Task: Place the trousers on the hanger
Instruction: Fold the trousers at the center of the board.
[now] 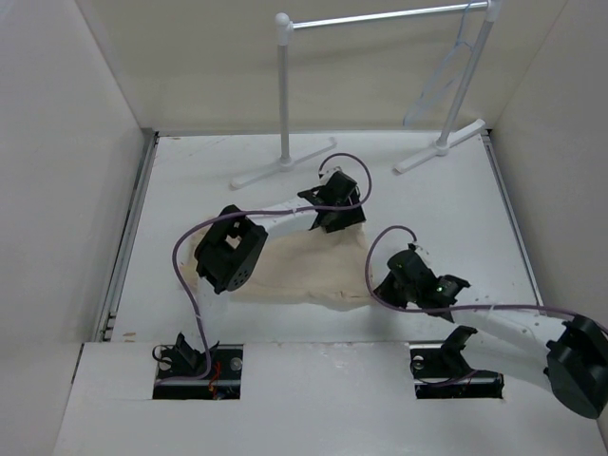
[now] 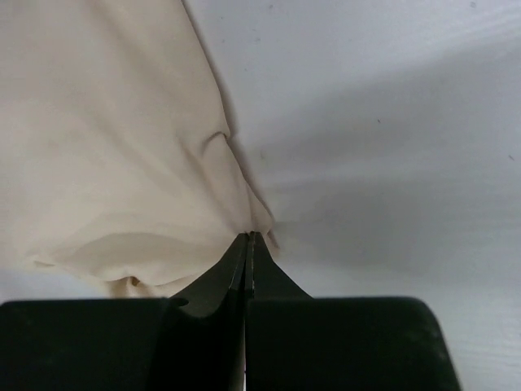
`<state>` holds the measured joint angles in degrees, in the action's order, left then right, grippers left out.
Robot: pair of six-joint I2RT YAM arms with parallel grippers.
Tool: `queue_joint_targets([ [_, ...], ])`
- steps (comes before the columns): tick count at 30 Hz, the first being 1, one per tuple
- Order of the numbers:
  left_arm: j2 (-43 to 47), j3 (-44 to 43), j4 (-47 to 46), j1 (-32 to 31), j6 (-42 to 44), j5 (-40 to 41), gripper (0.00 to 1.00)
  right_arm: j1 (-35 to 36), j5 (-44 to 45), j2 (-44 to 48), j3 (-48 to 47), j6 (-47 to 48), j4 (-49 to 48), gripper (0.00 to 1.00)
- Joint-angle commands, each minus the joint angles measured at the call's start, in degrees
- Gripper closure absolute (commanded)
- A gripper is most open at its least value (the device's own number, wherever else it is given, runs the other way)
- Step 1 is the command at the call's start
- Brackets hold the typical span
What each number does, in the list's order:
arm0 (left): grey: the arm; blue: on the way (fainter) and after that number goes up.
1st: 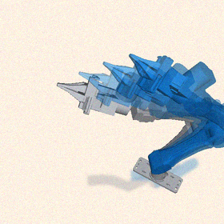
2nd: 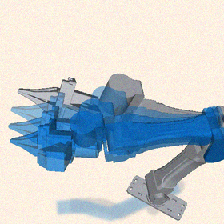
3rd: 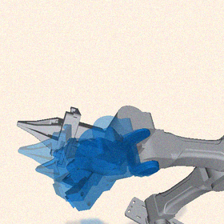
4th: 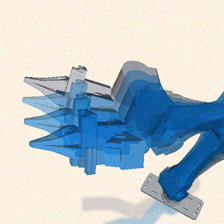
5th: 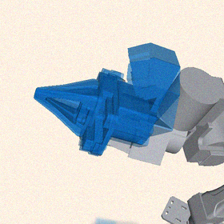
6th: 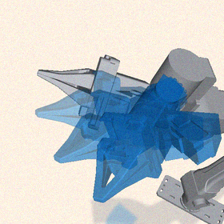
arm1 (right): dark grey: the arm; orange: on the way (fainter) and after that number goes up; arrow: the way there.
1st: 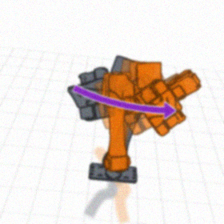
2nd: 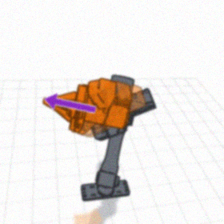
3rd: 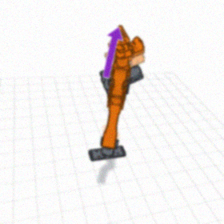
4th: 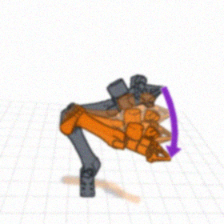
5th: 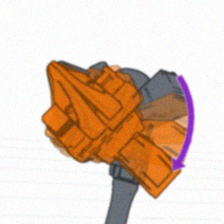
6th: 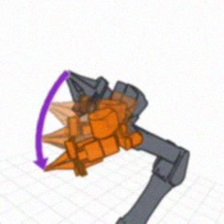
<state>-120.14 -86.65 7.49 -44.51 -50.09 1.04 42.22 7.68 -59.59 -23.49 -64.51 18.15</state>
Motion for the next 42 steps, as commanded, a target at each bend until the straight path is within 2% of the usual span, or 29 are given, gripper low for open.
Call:
queue_joint_targets([
  [1, -1.0, -3.6, -1.9, 0.6, -0.1, 0.7, 0.41, 1.1, 2.2, 5.3, 1.9, -3.9, 7.7, 1.0],
  [5, -1.5, -4.1, -2.2, 1.2, -0.4, -0.1, 0.41, 1.1, 1.4, 9.8, 2.7, -4.0, 9.2, 0.94],
  [10, 4.5, -5.2, -3.7, 0.6, 0.0, -2.4, 0.36, -1.7, 1.4, 17.0, -2.1, -1.2, 13.9, 0.64],
  [12, 7.4, -6.1, -4.6, 0.5, 0.0, -3.8, 0.35, -3.5, 0.8, 18.7, -4.6, 0.4, 15.2, 0.61],
  [14, 11.1, -5.7, -5.7, 0.5, -0.1, -5.0, 0.35, -5.3, -0.6, 18.7, -6.9, 1.9, 15.1, 0.62],
  [16, 15.6, -3.5, -6.6, 0.7, 0.2, -5.7, 0.38, -6.1, -2.7, 16.1, -8.8, 3.3, 12.4, 0.74],
  [17, 18.3, -1.1, -7.3, 1.0, 0.3, -5.9, 0.44, -6.1, -4.1, 13.7, -9.9, 4.0, 10.3, 0.8],
  [19, 24.7, 6.4, -8.9, 2.1, 0.1, -5.1, 0.62, -5.0, -5.8, 7.9, -12.6, 5.1, 5.6, 0.91],
  [20, 28.1, 11.1, -9.8, 2.8, -0.3, -4.5, 0.7, -3.7, -6.3, 5.0, -14.1, 5.8, 3.2, 0.94],
  [22, 35.4, 21.6, -10.6, 4.6, -1.2, -2.3, 0.79, -1.5, -7.1, -1.2, -16.8, 7.0, -2.6, 0.96],
  [26, 48.6, 41.2, -10.2, 11.4, -3.9, 1.5, 0.8, 0.0, -11.8, -13.6, -20.7, 5.9, -14.5, 0.96],
  [28, 53.5, 48.1, -9.2, 14.9, -4.2, 1.0, 0.8, 1.3, -14.3, -19.3, -21.0, 4.0, -20.9, 0.95],
  [34, 64.4, 62.1, -6.0, 26.0, -2.0, -3.1, 0.78, 3.5, -15.5, -29.4, -12.6, -4.3, -37.3, 0.95],
  [37, 65.6, 65.4, -5.0, 29.1, -0.1, -3.1, 0.77, 3.4, -15.9, -31.9, -11.2, -5.3, -37.5, 0.95],
  [39, 66.3, 65.6, -3.6, 30.7, 0.9, -3.1, 0.75, 3.7, -16.0, -30.3, -12.1, -4.7, -35.6, 0.92],
  [40, 67.0, 65.1, -2.9, 31.0, 1.5, -3.0, 0.73, 4.0, -15.8, -28.8, -13.3, -3.7, -33.2, 0.89],
  [42, 68.6, 63.5, -1.0, 31.5, 2.0, -2.6, 0.68, 4.0, -15.4, -25.1, -17.4, -1.1, -25.4, 0.77],
])
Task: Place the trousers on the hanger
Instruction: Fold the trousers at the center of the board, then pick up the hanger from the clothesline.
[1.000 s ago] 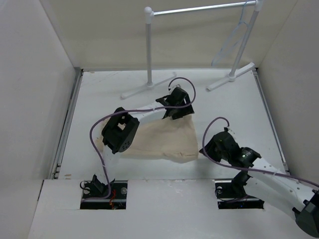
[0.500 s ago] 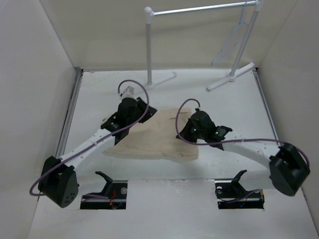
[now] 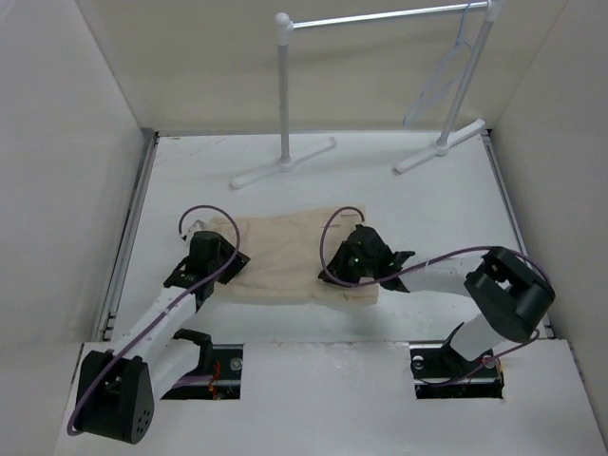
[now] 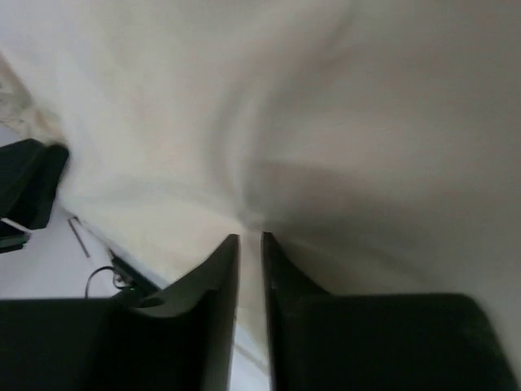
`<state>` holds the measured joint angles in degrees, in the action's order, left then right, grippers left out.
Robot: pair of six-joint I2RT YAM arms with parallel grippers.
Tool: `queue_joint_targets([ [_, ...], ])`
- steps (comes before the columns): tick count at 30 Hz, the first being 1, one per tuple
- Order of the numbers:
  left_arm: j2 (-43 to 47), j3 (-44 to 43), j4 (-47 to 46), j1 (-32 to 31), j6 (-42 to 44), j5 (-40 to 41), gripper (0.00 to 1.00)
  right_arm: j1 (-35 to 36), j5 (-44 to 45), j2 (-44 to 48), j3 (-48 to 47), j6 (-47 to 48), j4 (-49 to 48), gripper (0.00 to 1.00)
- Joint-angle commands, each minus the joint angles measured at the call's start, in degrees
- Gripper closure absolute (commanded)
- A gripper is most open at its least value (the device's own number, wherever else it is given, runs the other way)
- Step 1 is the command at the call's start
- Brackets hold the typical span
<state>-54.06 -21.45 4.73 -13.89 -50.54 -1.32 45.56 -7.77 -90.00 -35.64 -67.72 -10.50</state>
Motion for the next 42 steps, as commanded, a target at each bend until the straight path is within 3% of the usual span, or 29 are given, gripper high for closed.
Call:
queue_joint_targets([
  [1, 3.3, -3.1, 3.1, 0.8, 2.8, 0.1, 0.63, 0.6, 0.4, 7.4, -7.8, 4.1, 7.5, 0.68],
  [4, 5.5, -7.4, 6.5, 0.1, 3.6, 2.4, 0.49, -0.1, 0.9, 13.0, -16.4, 10.7, 18.7, 0.47],
  [7, 6.0, -11.1, 7.7, -0.6, 4.5, 4.1, 0.44, -5.3, 0.1, 17.2, -25.7, 17.4, 26.8, 0.43],
  [8, 5.6, -12.2, 7.8, -0.7, 4.7, 4.1, 0.44, -8.0, -0.3, 17.9, -29.1, 19.5, 28.9, 0.49],
  [11, 3.0, -15.1, 7.7, -2.1, 5.8, 4.0, 0.5, -17.8, -2.3, 17.6, -42.2, 24.6, 34.9, 0.87],
  [13, 1.5, -16.4, 7.7, -3.2, 6.2, 4.3, 0.6, -23.3, -2.5, 15.6, -50.3, 27.3, 37.8, 0.93],
  [15, 0.3, -17.2, 7.5, -4.2, 6.7, 4.3, 0.79, -29.2, -1.5, 12.0, -60.0, 30.0, 40.7, 0.93],
  [17, -1.1, -17.9, 7.9, -5.2, 7.0, 5.1, 0.9, -34.0, -0.2, 7.8, -67.7, 31.2, 42.7, 0.87],
  [18, -1.6, -18.2, 8.1, -5.8, 7.2, 5.4, 0.91, -35.7, 0.1, 6.1, -70.2, 31.5, 43.5, 0.83],
  [23, -3.5, -19.4, 8.5, -8.8, 7.2, 6.9, 0.85, -43.7, 0.2, -8.3, -85.8, 31.9, 48.0, 0.52],
  [29, -5.9, -20.5, 8.9, -10.0, 6.9, 6.4, 0.76, -46.2, -5.5, -20.0, -98.9, 32.7, 49.4, 0.47],
  [34, -7.1, -20.8, 9.0, -10.8, 6.5, 6.9, 0.76, -47.1, -9.4, -23.5, -99.7, 32.4, 46.6, 0.55],
  [38, -7.5, -20.6, 9.0, -11.2, 5.5, 7.0, 0.76, -47.1, -13.8, -24.4, -98.2, 31.4, 43.0, 0.75],
  [42, -7.1, -20.6, 9.1, -12.0, 4.7, 8.0, 0.75, -46.9, -14.8, -22.4, -96.7, 31.5, 38.8, 0.88],
])
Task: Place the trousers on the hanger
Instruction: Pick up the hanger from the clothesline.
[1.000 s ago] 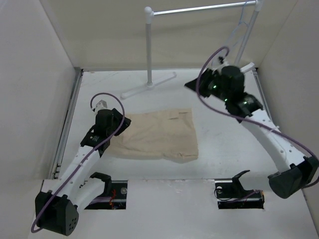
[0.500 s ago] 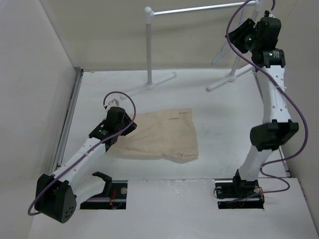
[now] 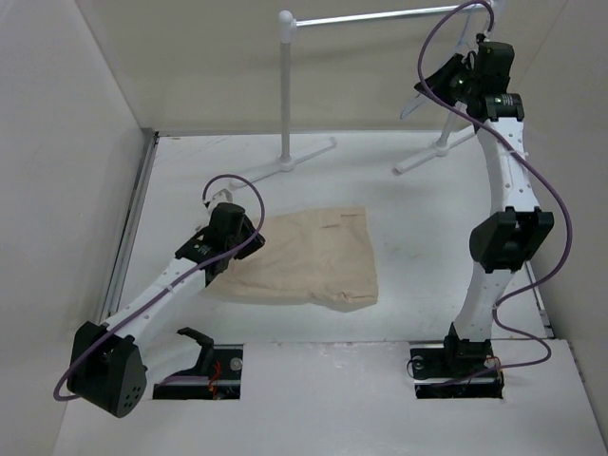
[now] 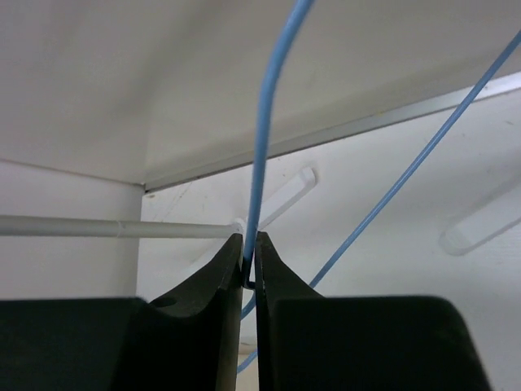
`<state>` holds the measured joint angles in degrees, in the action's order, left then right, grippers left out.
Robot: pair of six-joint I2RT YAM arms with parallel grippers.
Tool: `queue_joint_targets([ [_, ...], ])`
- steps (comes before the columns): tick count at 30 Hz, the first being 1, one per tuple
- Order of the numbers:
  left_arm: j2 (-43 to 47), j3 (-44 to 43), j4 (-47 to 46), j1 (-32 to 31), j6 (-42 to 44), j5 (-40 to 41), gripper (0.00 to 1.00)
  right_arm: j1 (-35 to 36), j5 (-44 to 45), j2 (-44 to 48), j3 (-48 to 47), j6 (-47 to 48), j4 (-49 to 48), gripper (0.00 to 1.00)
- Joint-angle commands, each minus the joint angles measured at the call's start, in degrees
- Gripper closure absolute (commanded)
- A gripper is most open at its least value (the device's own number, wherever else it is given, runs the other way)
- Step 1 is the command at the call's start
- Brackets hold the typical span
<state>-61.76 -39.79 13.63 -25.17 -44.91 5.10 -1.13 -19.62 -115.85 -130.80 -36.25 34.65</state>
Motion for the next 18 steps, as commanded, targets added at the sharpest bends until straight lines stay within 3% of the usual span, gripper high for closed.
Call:
queue_joint_targets([
  [1, 0.7, -2.4, 0.3, -0.8, -1.0, 1.8, 0.74, -0.2, -3.4, 4.0, -1.8, 0.3, -6.8, 0.9],
  [9, -1.2, -7.9, 0.5, -1.4, -0.4, 1.7, 0.5, -0.2, -7.5, 9.4, -1.5, 2.2, -7.0, 0.94],
  [18, -6.3, -21.1, 1.7, -2.6, 2.3, 0.0, 0.46, 1.7, -6.3, 18.2, 13.7, 5.2, -6.4, 0.96],
])
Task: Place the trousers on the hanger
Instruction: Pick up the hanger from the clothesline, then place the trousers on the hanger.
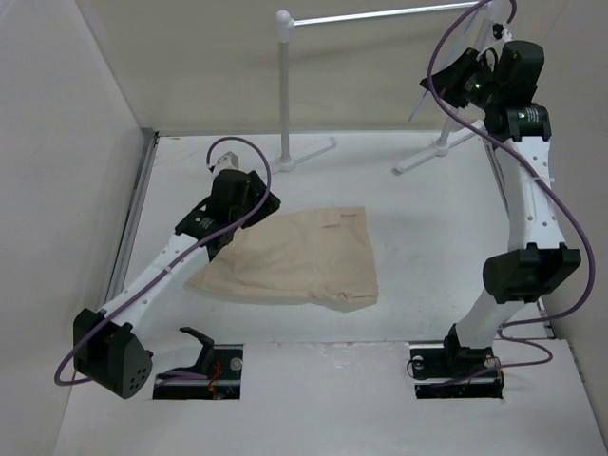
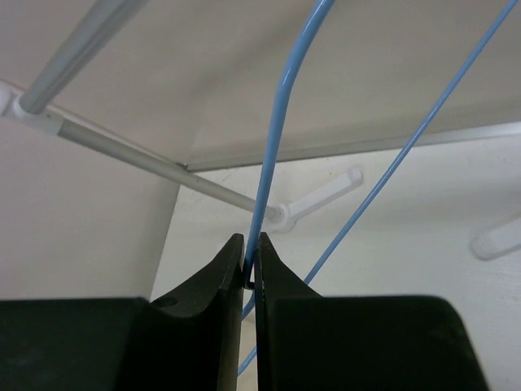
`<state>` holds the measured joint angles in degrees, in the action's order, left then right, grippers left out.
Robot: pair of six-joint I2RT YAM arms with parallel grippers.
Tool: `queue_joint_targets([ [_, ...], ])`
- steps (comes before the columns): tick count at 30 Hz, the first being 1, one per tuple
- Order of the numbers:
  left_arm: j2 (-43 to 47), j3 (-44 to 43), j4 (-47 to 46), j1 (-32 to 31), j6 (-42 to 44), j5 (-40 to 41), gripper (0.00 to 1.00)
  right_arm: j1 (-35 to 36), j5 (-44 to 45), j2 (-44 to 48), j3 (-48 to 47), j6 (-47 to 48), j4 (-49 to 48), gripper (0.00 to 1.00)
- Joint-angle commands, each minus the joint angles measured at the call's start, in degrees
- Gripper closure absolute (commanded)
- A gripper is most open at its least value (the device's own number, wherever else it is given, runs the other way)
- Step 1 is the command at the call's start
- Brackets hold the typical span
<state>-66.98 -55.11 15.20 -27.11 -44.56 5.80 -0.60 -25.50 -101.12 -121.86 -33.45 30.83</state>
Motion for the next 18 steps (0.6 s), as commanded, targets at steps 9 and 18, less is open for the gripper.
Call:
queue_joint_targets([
  [9, -10.9, -29.9, 5.0, -7.1, 6.2, -5.2, 0.47, 9.3, 4.5, 20.7, 27.8, 6.0, -1.3, 0.96],
  [18, -26.4, -52.2, 8.4, -19.0, 8.4, -8.4, 0.5, 19.9, 10.1, 35.8, 51.3, 5.9, 1.7, 0.96],
])
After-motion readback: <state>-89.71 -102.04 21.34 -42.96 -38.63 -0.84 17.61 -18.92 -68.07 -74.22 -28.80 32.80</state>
